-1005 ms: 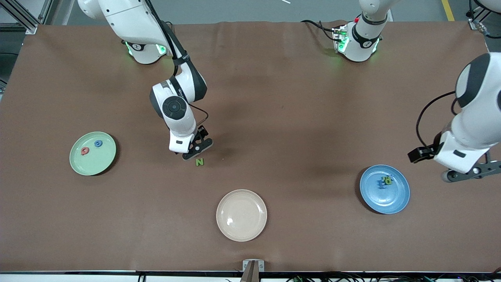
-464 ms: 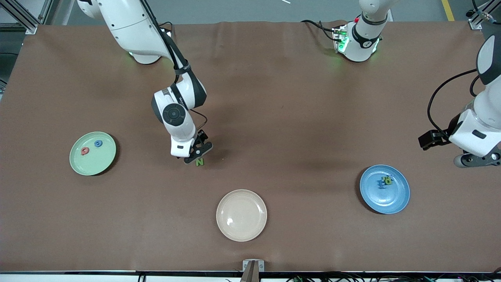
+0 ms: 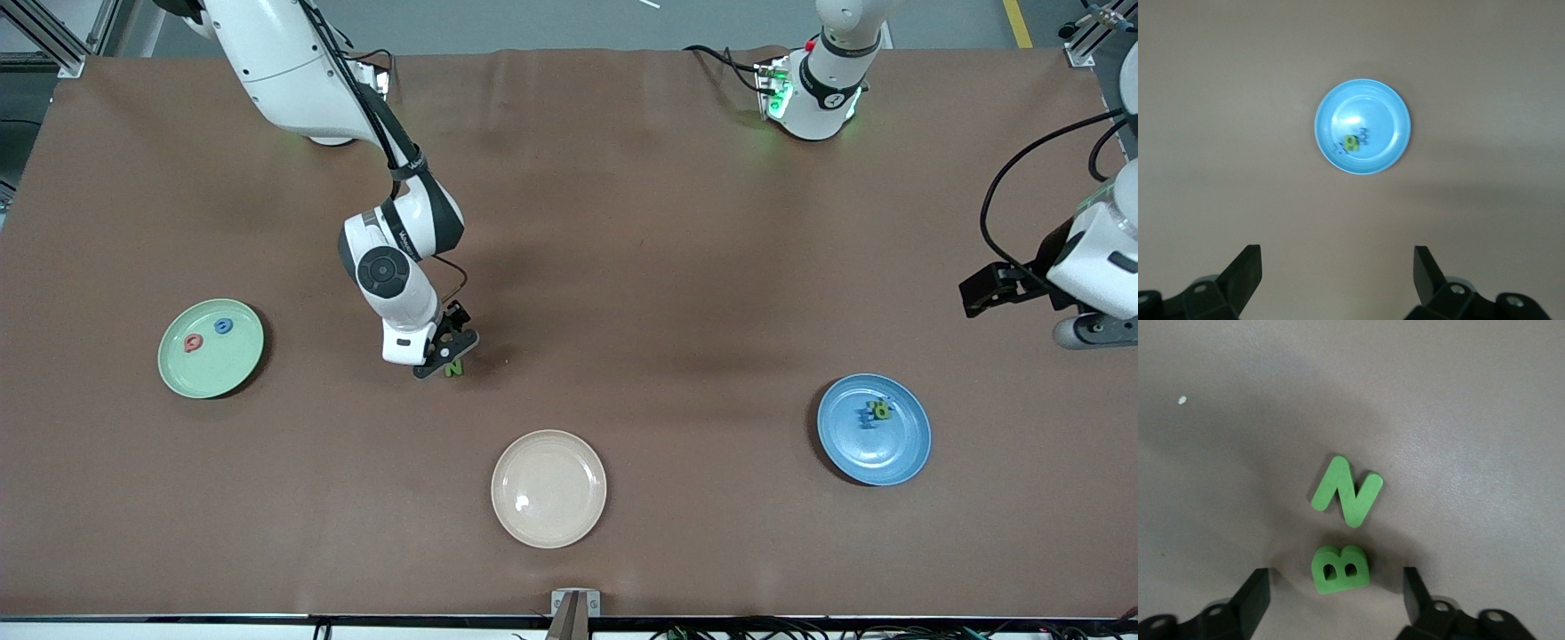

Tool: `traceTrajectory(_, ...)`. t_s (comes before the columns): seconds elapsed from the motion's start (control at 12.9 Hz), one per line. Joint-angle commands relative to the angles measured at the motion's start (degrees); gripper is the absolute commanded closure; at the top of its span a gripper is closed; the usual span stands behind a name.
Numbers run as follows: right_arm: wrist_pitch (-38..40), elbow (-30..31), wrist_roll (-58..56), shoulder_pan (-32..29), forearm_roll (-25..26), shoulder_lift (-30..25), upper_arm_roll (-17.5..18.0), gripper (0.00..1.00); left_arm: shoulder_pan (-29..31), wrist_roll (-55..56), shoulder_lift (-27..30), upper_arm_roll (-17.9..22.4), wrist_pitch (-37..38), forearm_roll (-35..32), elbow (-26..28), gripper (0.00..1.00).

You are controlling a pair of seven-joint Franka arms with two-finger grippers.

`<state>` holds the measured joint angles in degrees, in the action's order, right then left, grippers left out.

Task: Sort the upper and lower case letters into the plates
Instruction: 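Grasp the green B with the right gripper while the left arm withdraws, then carry the B to the green plate with the right gripper and release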

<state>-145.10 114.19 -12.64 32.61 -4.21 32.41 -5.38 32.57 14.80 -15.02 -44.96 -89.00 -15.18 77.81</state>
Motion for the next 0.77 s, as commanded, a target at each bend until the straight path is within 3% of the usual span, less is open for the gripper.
traceTrajectory(0.0, -0.18, -1.34, -0.89, -0.97, -1.5, 1.34, 0.9, 0.25, -11.59, -2.84, 6.3, 17.55, 1.11, 9.34, 0.94, 0.0)
traceTrajectory(0.23, -0.18, -1.34, -0.89, -0.88, -1.5, 1.34, 0.9, 0.32, -17.16, -5.13, 8.86, 25.33, 4.61, 11.4, 1.82, 0.0)
traceTrajectory(0.46, -0.18, -1.34, -0.89, -0.97, -1.59, 1.34, 0.9, 0.49, -27.71, -7.23, 12.11, 39.47, 5.07, 16.04, 5.58, 0.0)
traceTrajectory(0.54, -0.09, -1.34, -0.89, -0.97, -1.76, 1.34, 0.9, 0.55, -30.0, -8.81, 13.07, 42.21, 4.02, 16.58, 6.99, 0.0)
traceTrajectory(0.7, 0.0, -1.34, -0.89, -0.97, -1.77, 1.34, 0.9, 0.72, -30.46, -9.53, 14.49, 42.94, 1.81, 16.41, 8.5, 0.0)
